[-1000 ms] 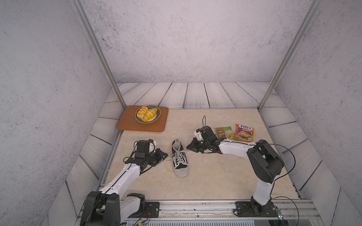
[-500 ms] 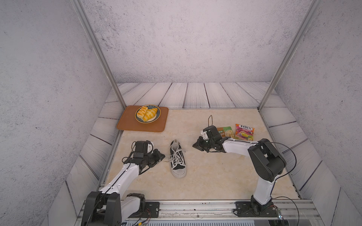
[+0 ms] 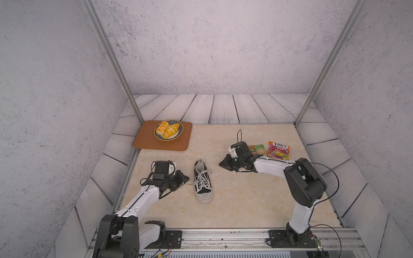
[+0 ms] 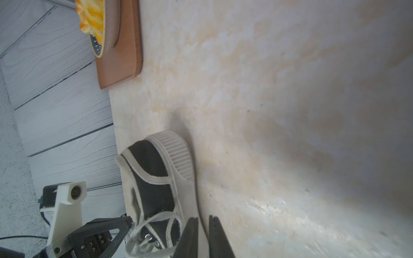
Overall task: Tie the shoes
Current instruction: Tie the shoelace on the shoe.
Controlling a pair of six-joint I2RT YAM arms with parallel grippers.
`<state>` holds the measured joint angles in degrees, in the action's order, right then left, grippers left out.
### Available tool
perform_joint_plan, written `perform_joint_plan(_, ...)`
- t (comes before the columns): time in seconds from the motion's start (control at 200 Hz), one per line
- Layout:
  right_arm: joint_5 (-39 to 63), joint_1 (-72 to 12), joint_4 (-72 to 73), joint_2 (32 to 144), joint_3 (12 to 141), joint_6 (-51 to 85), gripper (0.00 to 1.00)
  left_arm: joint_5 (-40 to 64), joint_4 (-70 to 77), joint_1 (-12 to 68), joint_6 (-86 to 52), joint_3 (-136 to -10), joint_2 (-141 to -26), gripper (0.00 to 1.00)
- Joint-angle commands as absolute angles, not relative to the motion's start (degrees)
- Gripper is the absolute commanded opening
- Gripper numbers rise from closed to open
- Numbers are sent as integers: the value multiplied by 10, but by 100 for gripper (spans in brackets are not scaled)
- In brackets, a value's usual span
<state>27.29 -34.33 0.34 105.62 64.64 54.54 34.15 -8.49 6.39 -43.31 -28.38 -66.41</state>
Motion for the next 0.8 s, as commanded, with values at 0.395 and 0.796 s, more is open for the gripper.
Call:
perform_joint_plan(0.395,369,-379,-183,1155,819,394,28,367,-63,59,-428,-288,-669,0)
perform_joint_plan(0.796,412,-386,-264,1211,874,258,32,372,-55,59,-432,-288,-671,0)
